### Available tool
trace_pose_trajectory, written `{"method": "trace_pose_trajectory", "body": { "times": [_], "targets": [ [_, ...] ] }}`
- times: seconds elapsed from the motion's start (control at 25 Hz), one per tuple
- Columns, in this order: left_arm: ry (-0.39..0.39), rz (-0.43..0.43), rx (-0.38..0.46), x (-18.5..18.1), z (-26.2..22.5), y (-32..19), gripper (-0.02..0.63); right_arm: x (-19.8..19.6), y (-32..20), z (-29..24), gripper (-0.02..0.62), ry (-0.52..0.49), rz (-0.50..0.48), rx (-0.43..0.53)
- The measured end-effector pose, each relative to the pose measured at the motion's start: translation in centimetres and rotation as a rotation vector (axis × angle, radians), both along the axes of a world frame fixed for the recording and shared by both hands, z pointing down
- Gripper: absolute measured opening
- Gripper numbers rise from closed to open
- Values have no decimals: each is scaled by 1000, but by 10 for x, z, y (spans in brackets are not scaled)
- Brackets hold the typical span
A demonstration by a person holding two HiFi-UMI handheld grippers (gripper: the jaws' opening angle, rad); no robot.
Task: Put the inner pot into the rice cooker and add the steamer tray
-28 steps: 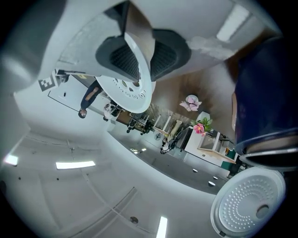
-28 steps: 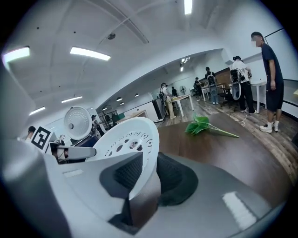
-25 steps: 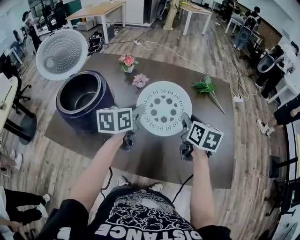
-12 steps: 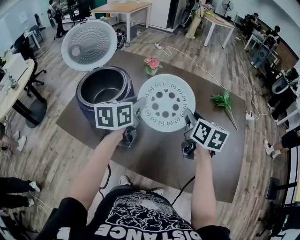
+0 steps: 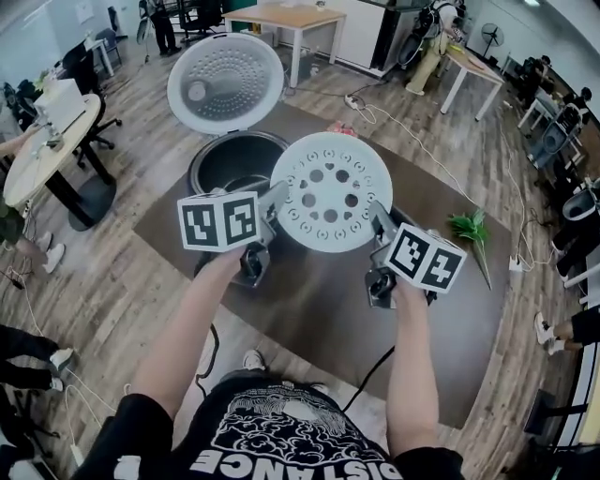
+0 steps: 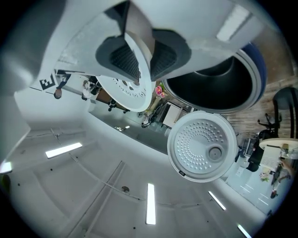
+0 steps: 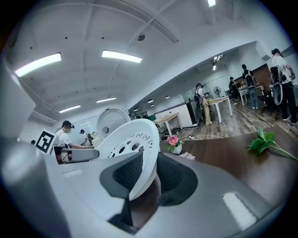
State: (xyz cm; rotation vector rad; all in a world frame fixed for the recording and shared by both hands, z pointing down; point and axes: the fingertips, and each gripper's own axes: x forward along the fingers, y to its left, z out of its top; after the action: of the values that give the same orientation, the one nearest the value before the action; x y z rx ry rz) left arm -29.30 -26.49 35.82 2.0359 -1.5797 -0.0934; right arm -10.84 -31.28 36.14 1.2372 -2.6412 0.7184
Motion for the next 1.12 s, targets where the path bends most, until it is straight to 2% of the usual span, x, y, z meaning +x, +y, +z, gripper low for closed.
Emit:
{"method": "trace_pose_trajectory", "body": {
  "times": [0.16, 0.52, 0.88, 1.12],
  "targets": [
    [-7, -58, 13, -25, 1, 6, 87, -28, -5, 0, 94, 1, -60, 19],
    [-14, -184, 31, -33, -7, 20, 86, -43, -10, -6, 94, -29, -174, 22],
    [-21, -264, 28, -21, -20, 29, 87, -37, -14, -17, 94, -48, -253, 6],
    [-12, -287, 17, -39, -16, 24, 87, -58, -22, -13, 94, -44, -276, -14]
  ]
}}
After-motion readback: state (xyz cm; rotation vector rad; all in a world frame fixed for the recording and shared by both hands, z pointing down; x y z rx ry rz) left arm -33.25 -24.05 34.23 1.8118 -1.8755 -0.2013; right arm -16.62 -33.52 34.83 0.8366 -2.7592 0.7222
